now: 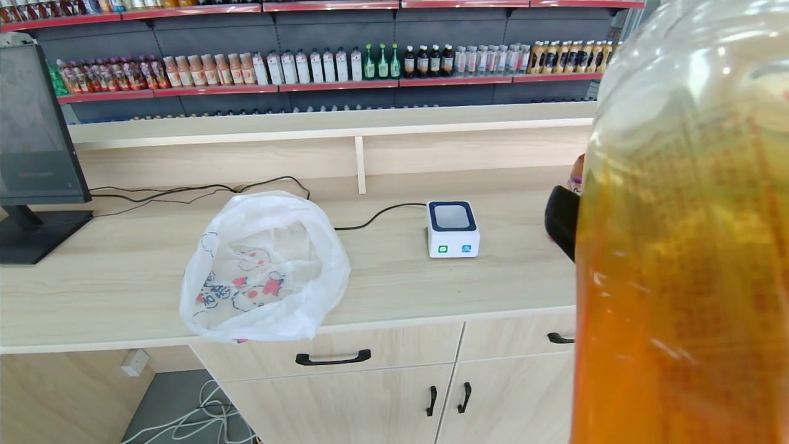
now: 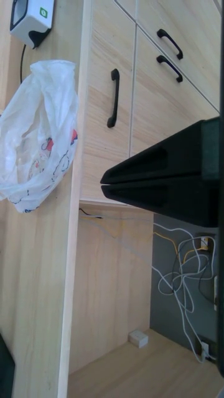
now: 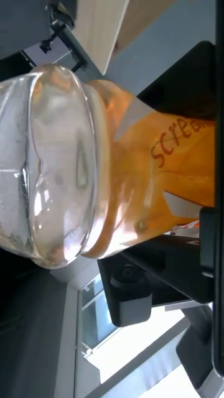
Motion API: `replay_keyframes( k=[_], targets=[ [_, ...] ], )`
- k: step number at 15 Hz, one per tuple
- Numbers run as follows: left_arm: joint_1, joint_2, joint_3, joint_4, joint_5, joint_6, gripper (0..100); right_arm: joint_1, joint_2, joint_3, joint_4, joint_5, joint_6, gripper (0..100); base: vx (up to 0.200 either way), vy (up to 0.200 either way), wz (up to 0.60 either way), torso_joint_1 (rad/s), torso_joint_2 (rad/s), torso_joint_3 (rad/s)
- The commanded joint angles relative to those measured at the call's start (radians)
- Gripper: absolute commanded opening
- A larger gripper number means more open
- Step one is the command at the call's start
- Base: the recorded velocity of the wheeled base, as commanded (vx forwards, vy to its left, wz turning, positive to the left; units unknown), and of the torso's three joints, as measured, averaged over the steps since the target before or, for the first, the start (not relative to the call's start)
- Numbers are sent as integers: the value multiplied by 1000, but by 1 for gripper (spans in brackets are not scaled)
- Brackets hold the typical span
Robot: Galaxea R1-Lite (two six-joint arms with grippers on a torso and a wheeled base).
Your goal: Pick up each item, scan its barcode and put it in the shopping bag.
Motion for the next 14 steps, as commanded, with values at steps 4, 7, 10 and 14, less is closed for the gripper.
replay_keyframes(
  k=[4, 7, 10, 14],
  targets=[
    [0, 0, 0, 0, 0, -1, 0, 5, -16, -3, 0, 0, 20, 0, 0, 0, 0, 0, 0, 0],
    [0, 0, 0, 0, 0, -1, 0, -2, -3, -12, 0, 0, 38, 0, 0, 0, 0, 0, 0, 0],
    [0, 2, 0, 0, 0, -1, 0, -85, 21, -61, 0, 0, 219, 0, 0, 0, 0, 0, 0, 0],
    [0, 0, 0, 0, 0, -1, 0, -139, 70, -81, 0, 0, 260, 0, 0, 0, 0, 0, 0, 0]
  ],
)
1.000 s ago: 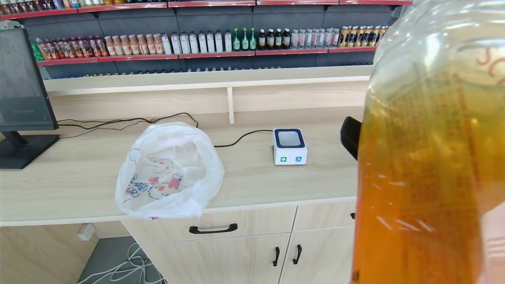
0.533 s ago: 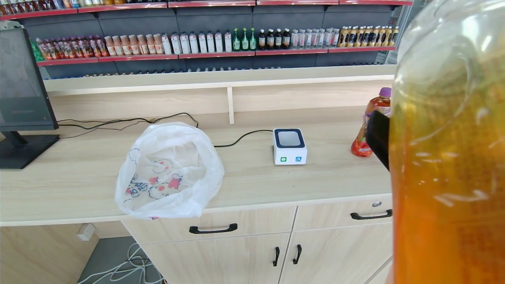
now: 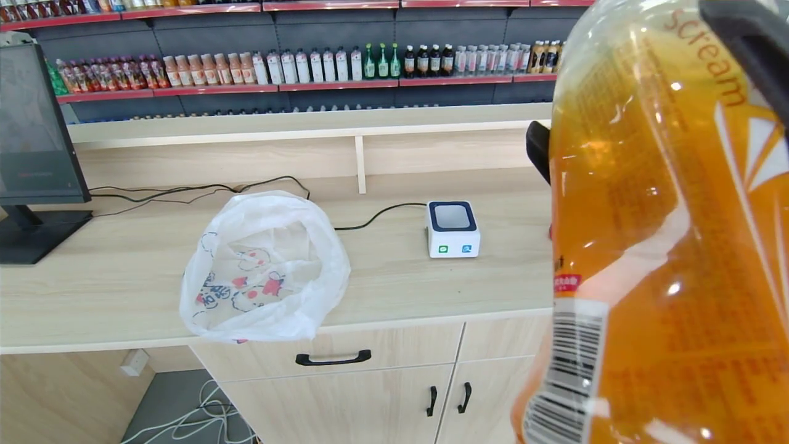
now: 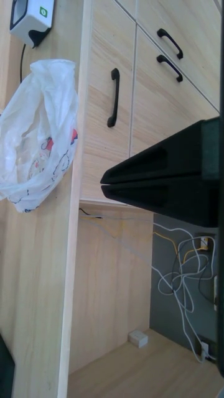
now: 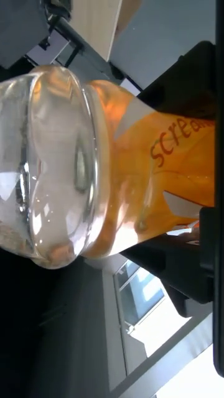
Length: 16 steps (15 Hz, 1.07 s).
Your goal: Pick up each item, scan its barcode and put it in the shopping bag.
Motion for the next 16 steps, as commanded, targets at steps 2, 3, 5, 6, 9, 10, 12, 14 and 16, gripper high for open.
replay_keyframes(
  k=[2, 3, 5, 6, 9, 10, 12, 14, 16],
  targets=[
    [0, 0, 0, 0, 0, -1, 0, -10, 30, -6, -2, -1, 59, 0, 0, 0, 0, 0, 0, 0],
    [0, 0, 0, 0, 0, -1, 0, -10, 30, -8, -2, -1, 90, 0, 0, 0, 0, 0, 0, 0],
    [0, 0, 0, 0, 0, -1, 0, -13, 27, -42, -2, -1, 151, 0, 0, 0, 0, 0, 0, 0],
    [0, 0, 0, 0, 0, -1, 0, -16, 28, -37, -2, -1, 157, 0, 0, 0, 0, 0, 0, 0],
    [0, 0, 0, 0, 0, -1, 0, -16, 28, -34, -2, -3, 176, 0, 0, 0, 0, 0, 0, 0],
    [0, 2, 0, 0, 0, -1, 0, -23, 24, -29, -2, -13, 202, 0, 0, 0, 0, 0, 0, 0],
    [0, 0, 0, 0, 0, -1, 0, -40, 18, -16, -2, -24, 222, 0, 0, 0, 0, 0, 0, 0],
    [0, 2, 0, 0, 0, -1, 0, -71, 1, 13, -2, -39, 265, 0, 0, 0, 0, 0, 0, 0],
    [0, 2, 0, -2, 0, -1, 0, -120, -35, 81, -2, -42, 334, 0, 0, 0, 0, 0, 0, 0]
  ],
)
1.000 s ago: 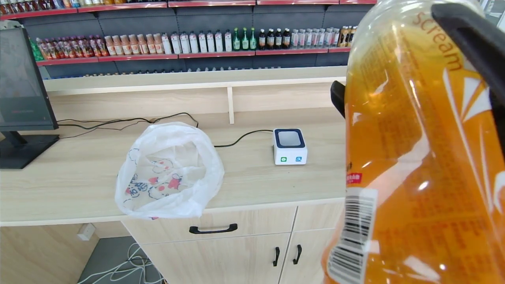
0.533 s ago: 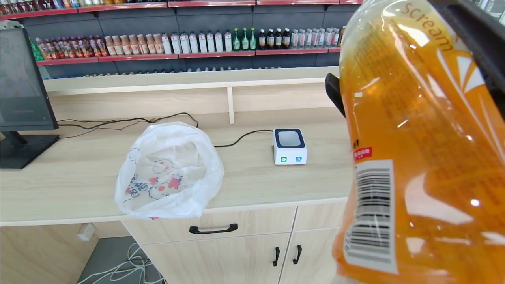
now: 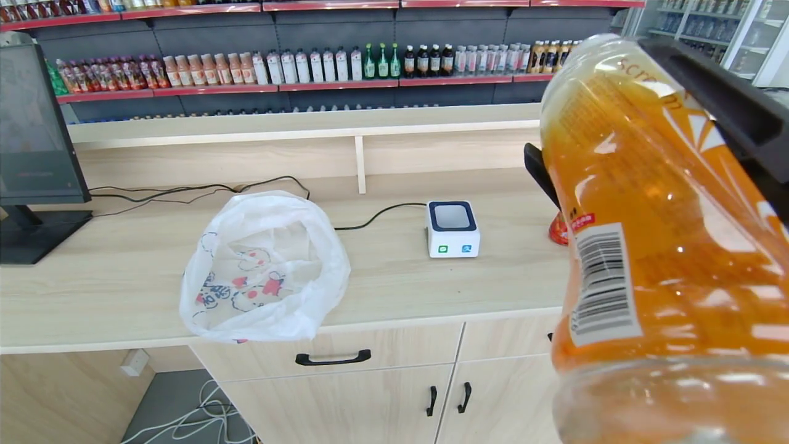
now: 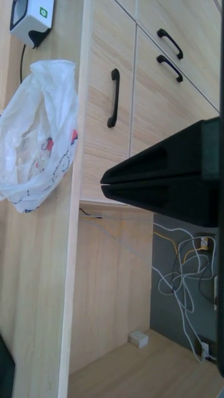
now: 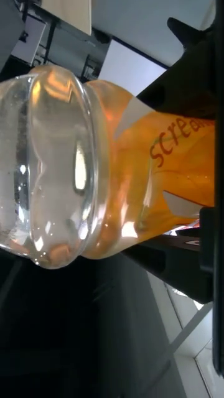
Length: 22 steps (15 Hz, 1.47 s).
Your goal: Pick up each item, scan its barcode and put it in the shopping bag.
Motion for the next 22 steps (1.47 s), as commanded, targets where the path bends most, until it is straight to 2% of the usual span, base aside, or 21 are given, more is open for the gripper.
replay_keyframes(
  k=[1, 5, 14, 17, 20, 22],
  targets=[
    [0, 0, 0, 0, 0, 0, 0, -46, -51, 68, -1, 0, 34, 0, 0, 0, 0, 0, 0, 0],
    [0, 2, 0, 0, 0, 0, 0, -60, -107, 151, -1, 0, 65, 0, 0, 0, 0, 0, 0, 0],
    [0, 0, 0, 0, 0, 0, 0, -72, -102, 154, -1, 1, 51, 0, 0, 0, 0, 0, 0, 0],
    [0, 0, 0, 0, 0, 0, 0, -103, -96, 160, -1, 1, -156, 0, 0, 0, 0, 0, 0, 0],
    [0, 0, 0, 0, 0, 0, 0, -123, 22, 140, -1, 1, -567, 0, 0, 0, 0, 0, 0, 0],
    [0, 0, 0, -1, 0, 0, 0, -246, 119, 150, -1, 1, -710, 0, 0, 0, 0, 0, 0, 0]
  ],
)
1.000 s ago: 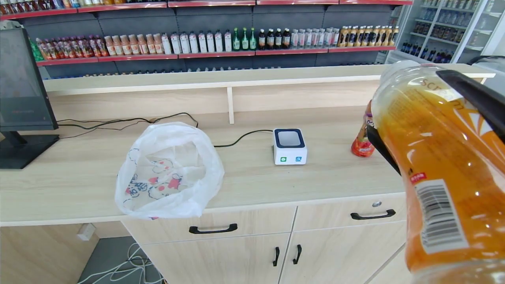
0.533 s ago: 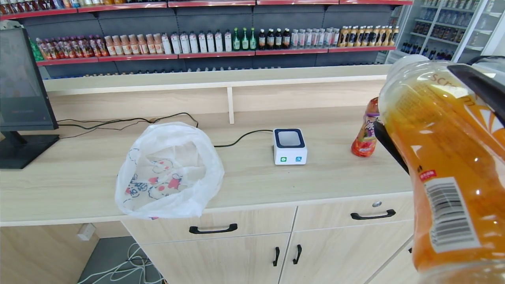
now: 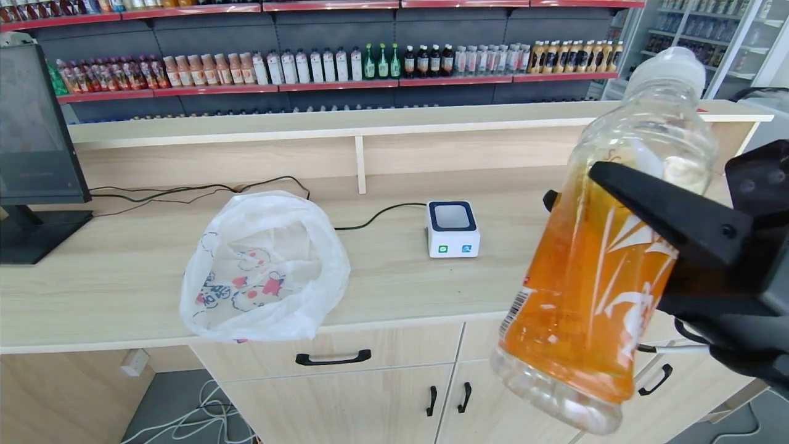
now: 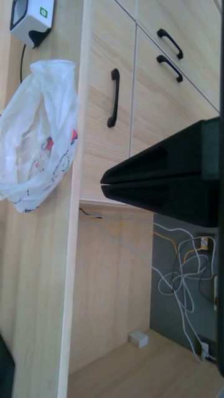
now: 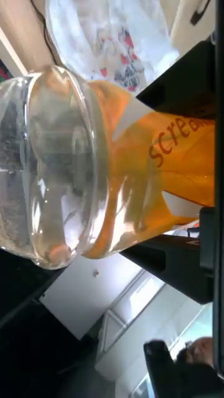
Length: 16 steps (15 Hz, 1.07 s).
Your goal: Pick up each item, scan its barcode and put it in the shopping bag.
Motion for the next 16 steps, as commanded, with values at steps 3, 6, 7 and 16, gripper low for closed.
replay_keyframes(
  k=[3, 6, 7, 16],
  targets=[
    [0, 0, 0, -1, 0, -1, 0, -250, 256, -53, -2, -1, -308, 0, 0, 0, 0, 0, 0, 0],
    [0, 0, 0, 1, 0, -1, 0, -345, 398, -154, -2, -70, -508, 0, 0, 0, 0, 0, 0, 0],
    [0, 0, 0, 1, 0, -1, 0, -336, 408, -168, -2, -78, -522, 0, 0, 0, 0, 0, 0, 0],
    [0, 0, 0, 1, 0, -1, 0, -208, 362, -582, 429, -245, -661, 0, 0, 0, 0, 0, 0, 0]
  ],
)
